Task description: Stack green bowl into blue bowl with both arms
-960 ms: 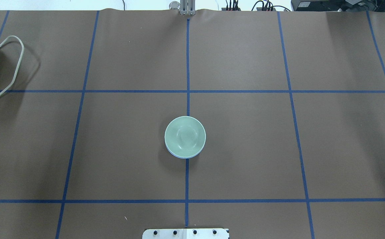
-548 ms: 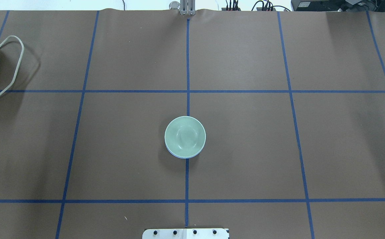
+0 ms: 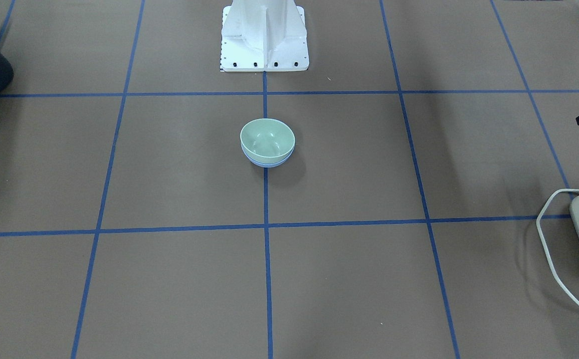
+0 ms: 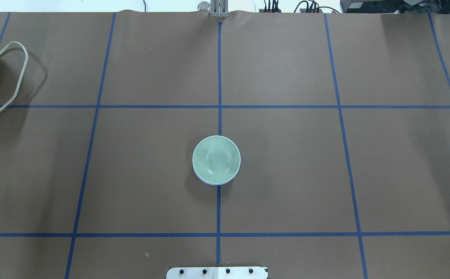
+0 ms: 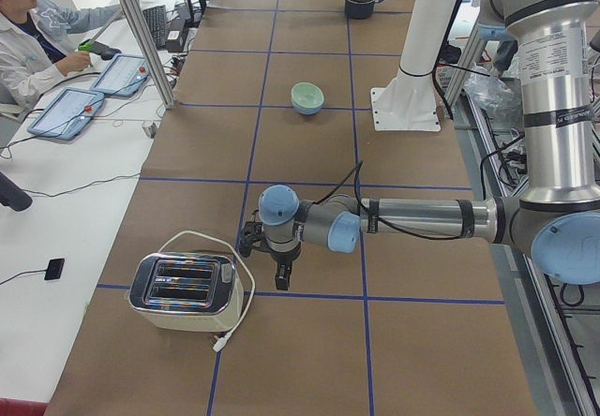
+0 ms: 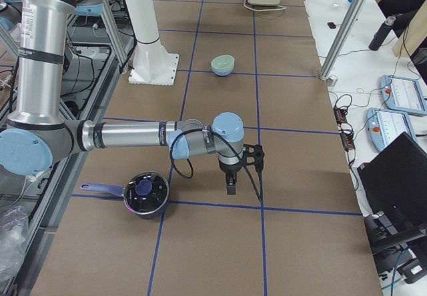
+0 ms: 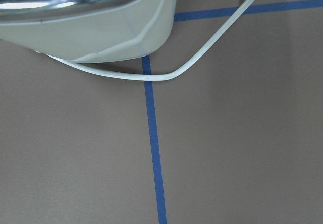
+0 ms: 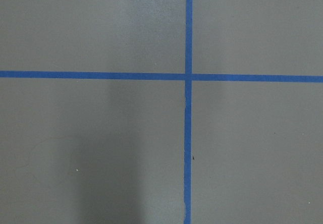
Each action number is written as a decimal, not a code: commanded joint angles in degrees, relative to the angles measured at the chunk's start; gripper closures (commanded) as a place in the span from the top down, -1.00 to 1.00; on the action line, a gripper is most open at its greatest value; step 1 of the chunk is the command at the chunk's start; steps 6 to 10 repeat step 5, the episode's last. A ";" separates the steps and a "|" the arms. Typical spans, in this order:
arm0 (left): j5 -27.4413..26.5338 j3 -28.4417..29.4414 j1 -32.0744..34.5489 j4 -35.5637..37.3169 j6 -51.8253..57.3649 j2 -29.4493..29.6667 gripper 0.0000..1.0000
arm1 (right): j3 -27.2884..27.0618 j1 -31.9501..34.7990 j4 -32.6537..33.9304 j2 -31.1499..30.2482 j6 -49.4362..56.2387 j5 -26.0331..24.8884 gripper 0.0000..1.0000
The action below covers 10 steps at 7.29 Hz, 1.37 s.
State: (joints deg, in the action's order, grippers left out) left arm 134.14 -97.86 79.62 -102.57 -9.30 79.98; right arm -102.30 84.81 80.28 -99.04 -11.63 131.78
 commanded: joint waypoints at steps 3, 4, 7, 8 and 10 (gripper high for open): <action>-0.02 0.04 0.54 0.00 -0.02 0.00 0.96 | 0.35 0.00 -0.21 0.16 -0.06 -0.12 1.00; -0.02 0.04 0.54 0.00 -0.02 0.00 0.96 | 0.26 0.00 -0.21 0.25 -0.06 -0.03 1.00; -0.02 0.04 0.54 0.00 -0.02 0.00 0.96 | 0.26 0.00 -0.21 0.25 -0.06 0.23 1.00; -0.02 0.04 0.54 0.00 -0.02 0.00 0.96 | 0.26 0.00 -0.21 0.25 -0.06 0.23 1.00; -0.02 0.04 0.54 0.00 -0.02 0.00 0.96 | 0.26 0.00 -0.21 0.25 -0.06 0.23 1.00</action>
